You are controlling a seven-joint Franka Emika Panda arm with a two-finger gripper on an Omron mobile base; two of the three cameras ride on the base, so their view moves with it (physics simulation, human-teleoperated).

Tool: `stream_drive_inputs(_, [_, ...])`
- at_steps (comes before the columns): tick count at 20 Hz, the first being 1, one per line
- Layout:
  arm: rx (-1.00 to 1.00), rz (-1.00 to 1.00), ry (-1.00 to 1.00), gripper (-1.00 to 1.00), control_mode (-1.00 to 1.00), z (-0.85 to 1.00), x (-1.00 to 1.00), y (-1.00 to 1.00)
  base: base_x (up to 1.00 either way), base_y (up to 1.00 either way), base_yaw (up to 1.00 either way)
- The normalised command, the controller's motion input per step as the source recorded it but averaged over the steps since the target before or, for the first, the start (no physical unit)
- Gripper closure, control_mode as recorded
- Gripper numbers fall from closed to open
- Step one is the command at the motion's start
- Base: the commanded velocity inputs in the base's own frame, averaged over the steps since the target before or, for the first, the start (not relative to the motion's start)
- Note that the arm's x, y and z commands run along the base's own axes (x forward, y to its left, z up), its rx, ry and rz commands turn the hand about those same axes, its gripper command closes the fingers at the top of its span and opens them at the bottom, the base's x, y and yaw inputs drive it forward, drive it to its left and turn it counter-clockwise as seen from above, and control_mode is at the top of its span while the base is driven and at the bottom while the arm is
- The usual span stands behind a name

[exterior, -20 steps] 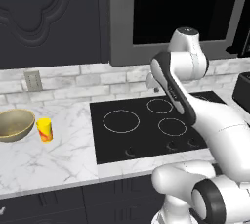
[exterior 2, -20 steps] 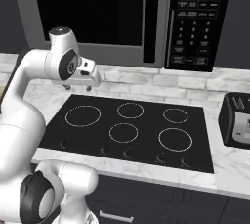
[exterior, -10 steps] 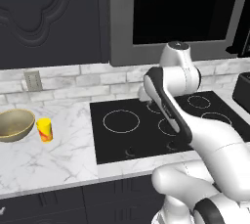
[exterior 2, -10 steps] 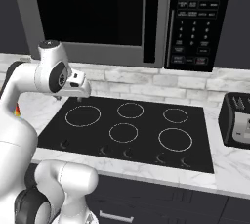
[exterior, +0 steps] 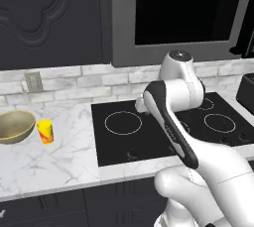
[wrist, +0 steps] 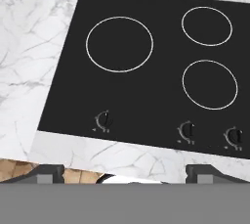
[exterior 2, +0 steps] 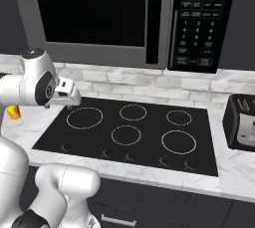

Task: Pick the cup and bowl from the counter and place them on the counter next to the sink.

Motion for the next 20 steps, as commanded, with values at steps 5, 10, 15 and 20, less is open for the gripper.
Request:
stream_drive_inputs(5, [0.01, 0.07, 0.00, -1.00, -1.00, -0.04, -0.42, 0.26, 0.00, 0.00, 0.00])
stream_drive_inputs(10, [0.10, 0.04, -0.02, -1.00, -1.00, -0.09, -0.36, 0.32, 0.00, 0.00, 0.00])
stream_drive_inputs(15, [0.13, 0.04, -0.01, -1.00, -1.00, -0.01, -0.27, 0.43, 0.00, 0.00, 0.00])
stream_drive_inputs(20, [0.10, 0.00, 0.00, -1.00, -1.00, -0.07, -0.13, 0.43, 0.00, 0.00, 0.00])
